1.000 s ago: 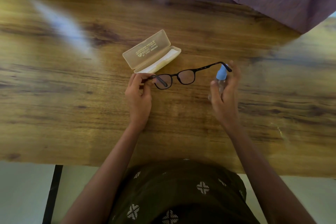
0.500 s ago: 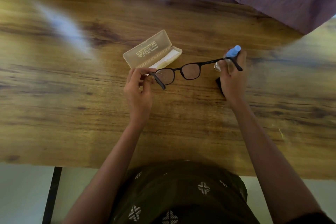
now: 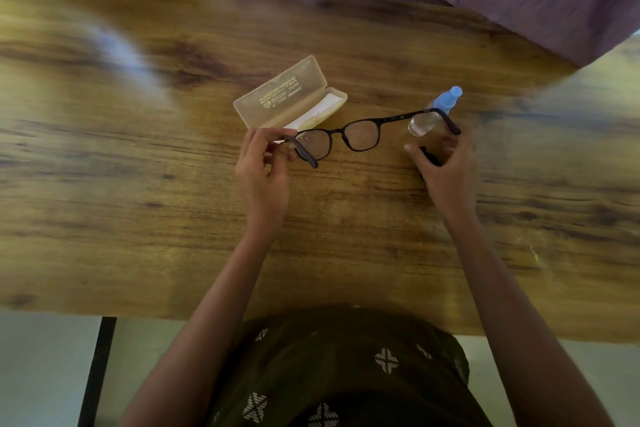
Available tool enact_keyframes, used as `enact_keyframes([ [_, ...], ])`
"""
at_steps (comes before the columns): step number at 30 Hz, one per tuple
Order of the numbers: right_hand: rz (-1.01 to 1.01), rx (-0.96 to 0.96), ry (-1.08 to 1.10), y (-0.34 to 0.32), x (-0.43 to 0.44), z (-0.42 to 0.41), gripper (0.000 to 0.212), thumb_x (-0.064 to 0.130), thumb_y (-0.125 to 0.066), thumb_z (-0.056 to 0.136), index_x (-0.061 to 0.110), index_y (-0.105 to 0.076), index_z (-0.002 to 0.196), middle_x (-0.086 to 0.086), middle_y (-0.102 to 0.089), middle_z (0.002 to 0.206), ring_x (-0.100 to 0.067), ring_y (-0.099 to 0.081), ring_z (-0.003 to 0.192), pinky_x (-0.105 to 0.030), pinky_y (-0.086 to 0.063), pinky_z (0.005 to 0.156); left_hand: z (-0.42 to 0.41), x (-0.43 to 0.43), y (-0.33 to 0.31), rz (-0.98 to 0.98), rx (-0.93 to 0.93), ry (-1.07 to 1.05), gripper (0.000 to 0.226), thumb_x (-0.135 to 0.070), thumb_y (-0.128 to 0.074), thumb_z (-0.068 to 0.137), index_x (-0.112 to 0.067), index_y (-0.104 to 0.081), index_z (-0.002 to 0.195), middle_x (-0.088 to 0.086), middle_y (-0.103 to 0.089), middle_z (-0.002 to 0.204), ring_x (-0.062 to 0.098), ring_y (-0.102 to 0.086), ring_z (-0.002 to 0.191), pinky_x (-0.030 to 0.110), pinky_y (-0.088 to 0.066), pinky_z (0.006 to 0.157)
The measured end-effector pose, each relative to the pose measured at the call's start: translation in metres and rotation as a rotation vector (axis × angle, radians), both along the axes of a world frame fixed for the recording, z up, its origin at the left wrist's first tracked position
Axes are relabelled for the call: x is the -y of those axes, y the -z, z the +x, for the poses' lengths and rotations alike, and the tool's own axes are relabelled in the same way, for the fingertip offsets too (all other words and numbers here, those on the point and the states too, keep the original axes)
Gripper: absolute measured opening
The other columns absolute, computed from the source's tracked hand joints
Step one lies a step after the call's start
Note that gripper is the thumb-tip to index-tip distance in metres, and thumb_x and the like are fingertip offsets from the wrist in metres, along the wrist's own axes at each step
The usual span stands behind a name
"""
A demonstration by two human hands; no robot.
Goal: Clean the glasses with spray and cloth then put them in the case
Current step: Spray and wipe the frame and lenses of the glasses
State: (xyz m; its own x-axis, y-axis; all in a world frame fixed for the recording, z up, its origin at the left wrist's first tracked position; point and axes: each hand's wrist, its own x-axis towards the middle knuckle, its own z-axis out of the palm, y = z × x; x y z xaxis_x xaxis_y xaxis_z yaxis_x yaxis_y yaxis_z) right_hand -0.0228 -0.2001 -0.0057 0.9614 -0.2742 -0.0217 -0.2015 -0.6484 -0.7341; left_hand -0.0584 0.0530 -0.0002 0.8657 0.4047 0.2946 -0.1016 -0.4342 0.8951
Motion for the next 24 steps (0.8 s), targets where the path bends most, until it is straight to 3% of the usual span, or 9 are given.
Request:
enact_keyframes([
  [2,-0.057,0.007,-0.021,0.001,0.000,-0.011,0.062,0.048,-0.078,0.078,0.015,-0.051,0.123,0.000,-0.056,0.119,-0.017,-0.054,0.110,-0.031,-0.048,0.091,0.000,0.000,0.001,0.004,0.002,0.002,0.022,0.016,-0.062,0.083,-0.001,-0.066,0.097,0.005,-0.059,0.098,-0.012,-0.058,0.085,0.009,-0.045,0.066],
  [5,-0.177,0.053,-0.067,0.006,-0.002,-0.022,0.045,0.035,-0.076,0.084,0.008,-0.056,0.114,-0.005,-0.057,0.110,-0.015,-0.049,0.103,-0.024,-0.038,0.084,-0.001,0.001,0.001,-0.003,-0.002,-0.009,0.026,0.018,-0.061,0.082,-0.002,-0.066,0.097,-0.006,-0.056,0.096,-0.015,-0.057,0.087,0.009,-0.046,0.065],
  [8,-0.255,0.144,-0.074,0.010,-0.006,-0.029,0.020,0.014,-0.070,0.088,0.001,-0.062,0.102,-0.012,-0.062,0.099,-0.024,-0.053,0.094,-0.033,-0.044,0.080,-0.001,0.000,0.003,0.010,0.002,-0.013,0.027,0.018,-0.062,0.081,-0.002,-0.066,0.097,-0.002,-0.057,0.097,-0.016,-0.056,0.088,0.009,-0.046,0.066],
  [10,-0.235,0.201,-0.106,0.008,-0.010,-0.032,0.012,0.008,-0.068,0.089,0.003,-0.065,0.100,-0.010,-0.065,0.094,-0.021,-0.056,0.088,-0.038,-0.050,0.077,-0.001,-0.001,0.003,0.031,0.008,-0.018,0.026,0.018,-0.061,0.081,-0.002,-0.066,0.097,0.002,-0.058,0.097,-0.016,-0.055,0.089,0.008,-0.046,0.066],
  [13,-0.121,0.259,-0.229,-0.003,-0.030,-0.039,0.013,0.008,-0.066,0.092,0.004,-0.065,0.104,-0.006,-0.068,0.097,-0.017,-0.062,0.087,-0.034,-0.056,0.077,-0.001,-0.001,0.003,0.042,0.023,-0.021,0.024,0.015,-0.060,0.084,-0.004,-0.066,0.098,0.004,-0.059,0.096,-0.010,-0.056,0.089,0.010,-0.046,0.067],
  [16,0.000,0.324,-0.317,-0.020,-0.061,-0.048,0.017,0.006,-0.065,0.092,0.000,-0.064,0.108,-0.009,-0.067,0.102,-0.016,-0.065,0.089,-0.024,-0.056,0.081,-0.002,-0.001,0.005,-0.016,0.021,-0.008,0.028,0.011,-0.059,0.086,-0.014,-0.064,0.099,0.004,-0.064,0.094,0.010,-0.061,0.084,0.026,-0.050,0.065],
  [18,0.040,0.372,-0.364,-0.030,-0.082,-0.049,0.019,0.007,-0.063,0.092,0.000,-0.064,0.110,-0.010,-0.066,0.104,-0.017,-0.066,0.091,-0.024,-0.057,0.080,-0.003,-0.001,0.006,-0.018,0.004,-0.001,0.029,0.010,-0.060,0.087,-0.016,-0.063,0.100,0.007,-0.066,0.094,0.018,-0.064,0.085,0.028,-0.051,0.068],
  [22,0.014,0.423,-0.401,-0.042,-0.108,-0.043,0.021,0.006,-0.064,0.092,0.001,-0.067,0.111,-0.009,-0.065,0.102,-0.012,-0.062,0.088,-0.020,-0.055,0.076,-0.005,0.004,0.003,0.035,-0.025,0.023,0.029,0.011,-0.054,0.087,-0.013,-0.061,0.101,0.004,-0.064,0.093,0.010,-0.059,0.083,0.016,-0.044,0.070],
  [24,-0.035,0.416,-0.399,-0.044,-0.115,-0.040,0.022,0.005,-0.066,0.091,0.002,-0.068,0.113,-0.007,-0.064,0.099,-0.010,-0.061,0.087,-0.017,-0.051,0.076,-0.005,0.005,0.001,0.026,-0.020,0.030,0.030,0.010,-0.051,0.087,-0.015,-0.060,0.101,0.004,-0.062,0.093,0.011,-0.059,0.082,0.020,-0.046,0.069],
])
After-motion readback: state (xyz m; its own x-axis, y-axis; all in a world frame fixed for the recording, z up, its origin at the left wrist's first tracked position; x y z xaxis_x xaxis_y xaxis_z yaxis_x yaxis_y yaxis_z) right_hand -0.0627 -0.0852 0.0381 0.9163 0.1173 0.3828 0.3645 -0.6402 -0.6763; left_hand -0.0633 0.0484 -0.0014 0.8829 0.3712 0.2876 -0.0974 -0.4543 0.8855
